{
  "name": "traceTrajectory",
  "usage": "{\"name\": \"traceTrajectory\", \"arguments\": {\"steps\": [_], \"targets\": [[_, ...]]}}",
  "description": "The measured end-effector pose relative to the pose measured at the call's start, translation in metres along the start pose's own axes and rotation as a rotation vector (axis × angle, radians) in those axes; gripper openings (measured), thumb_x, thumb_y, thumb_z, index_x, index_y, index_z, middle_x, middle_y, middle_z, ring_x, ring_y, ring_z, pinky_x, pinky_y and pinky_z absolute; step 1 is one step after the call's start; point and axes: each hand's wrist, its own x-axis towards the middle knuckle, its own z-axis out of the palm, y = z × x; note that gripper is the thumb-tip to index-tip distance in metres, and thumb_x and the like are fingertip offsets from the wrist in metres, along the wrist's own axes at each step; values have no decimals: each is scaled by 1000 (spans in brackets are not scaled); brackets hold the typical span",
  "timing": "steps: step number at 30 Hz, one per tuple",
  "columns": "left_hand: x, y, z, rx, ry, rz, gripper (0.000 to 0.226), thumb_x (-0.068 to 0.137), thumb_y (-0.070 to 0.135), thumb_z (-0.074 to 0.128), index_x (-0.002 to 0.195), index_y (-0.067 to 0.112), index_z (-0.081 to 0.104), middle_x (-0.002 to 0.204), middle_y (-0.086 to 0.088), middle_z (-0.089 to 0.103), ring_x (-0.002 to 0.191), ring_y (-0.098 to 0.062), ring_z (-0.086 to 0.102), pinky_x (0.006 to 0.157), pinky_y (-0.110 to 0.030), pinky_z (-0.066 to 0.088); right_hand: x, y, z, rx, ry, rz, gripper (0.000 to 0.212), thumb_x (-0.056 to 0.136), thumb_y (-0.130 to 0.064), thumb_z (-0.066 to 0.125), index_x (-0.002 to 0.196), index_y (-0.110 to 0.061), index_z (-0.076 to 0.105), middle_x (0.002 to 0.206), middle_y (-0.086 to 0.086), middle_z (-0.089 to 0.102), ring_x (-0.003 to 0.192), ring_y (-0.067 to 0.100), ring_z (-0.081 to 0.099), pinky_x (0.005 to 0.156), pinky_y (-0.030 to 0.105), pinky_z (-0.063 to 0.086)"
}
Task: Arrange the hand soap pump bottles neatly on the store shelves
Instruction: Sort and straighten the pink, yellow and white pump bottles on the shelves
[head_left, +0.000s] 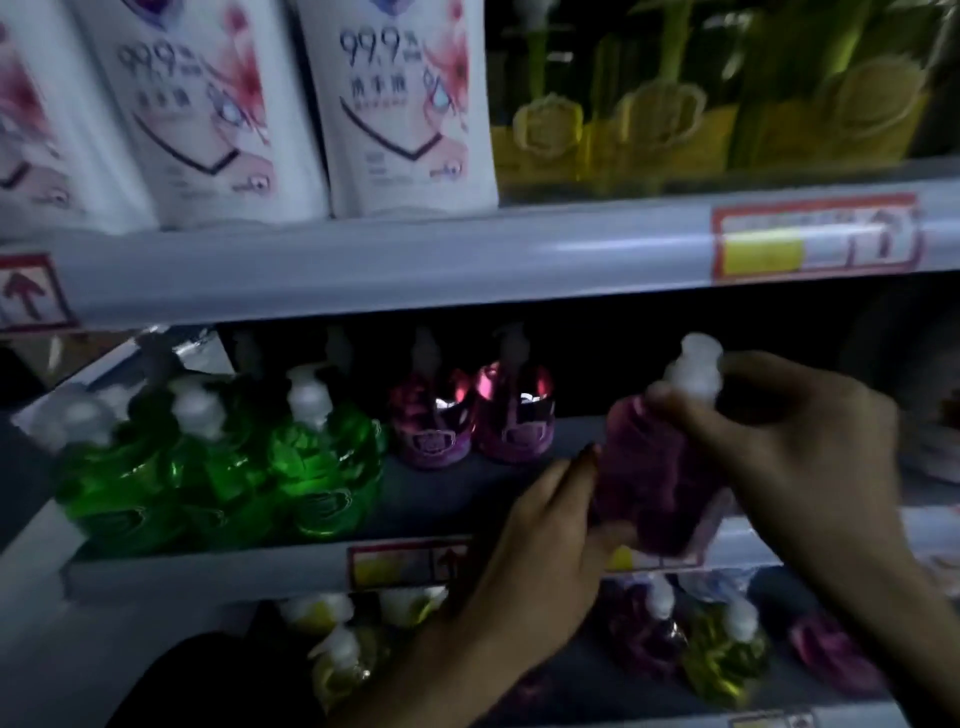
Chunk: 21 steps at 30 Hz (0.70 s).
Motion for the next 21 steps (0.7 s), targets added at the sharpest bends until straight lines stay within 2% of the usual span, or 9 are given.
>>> {"name": "traceTrajectory", "arguments": {"steps": [3,5,6,8,10,13,16,19,21], "targets": [[20,-8,-6,78,53,-53,38,95,8,54,133,11,54,122,-4,59,104,-15,56,85,-7,36,6,27,25,-45,58,85,34,68,-51,78,65,-24,57,52,-15,51,46,-2,44,49,9,34],[33,-22,-12,138,137,-77,31,93,5,56,122,10,64,110,-5,64,87,-14,59,74,-5,35,18,45,35,-117,85,175,50,65,-55,77,53,-14,50,46,-8,45,46,-3,37,47,22,33],[37,-30,-16,166,196,-90,26,91,5,57,115,10,68,103,-4,65,77,-13,57,67,-6,34,22,51,42,-153,79,200,56,63,-55,76,50,-11,46,44,-5,42,48,-1,39,48,28,33],[41,-43,-24,207,301,-123,21,90,5,58,106,11,70,91,-3,61,66,-14,51,56,-8,31,27,59,53,-211,59,269,62,62,-52,77,46,-6,39,42,-1,38,52,7,43,49,30,32],[41,-52,-26,238,330,-157,20,89,4,57,103,11,70,90,-3,58,63,-12,47,53,-5,32,27,66,62,-217,19,294,59,61,-52,75,48,-3,45,45,4,46,56,13,55,50,34,38],[40,-57,-24,221,334,-150,22,88,-1,56,100,10,70,92,-5,62,62,-10,47,54,-1,33,27,67,56,-188,-41,296,56,62,-57,73,69,-2,66,71,11,69,73,21,67,63,36,52],[38,-49,-14,161,257,-101,28,90,-2,53,109,10,70,100,-7,66,70,-8,50,60,2,34,25,72,34,-26,-289,296,25,74,-35,79,84,-18,62,85,0,67,80,10,61,72,26,49],[39,-35,-1,58,91,-133,42,95,1,47,134,15,55,102,-11,68,60,-8,54,50,-9,37,16,86,20,188,-583,316,45,77,4,71,112,-16,54,95,-2,66,78,0,62,72,12,51],[42,-32,10,-22,3,-193,49,98,4,44,144,20,41,117,-9,66,53,-4,56,44,-10,36,12,96,19,165,-623,299,58,75,13,68,121,-17,48,107,3,64,78,-1,62,71,16,53]]}}
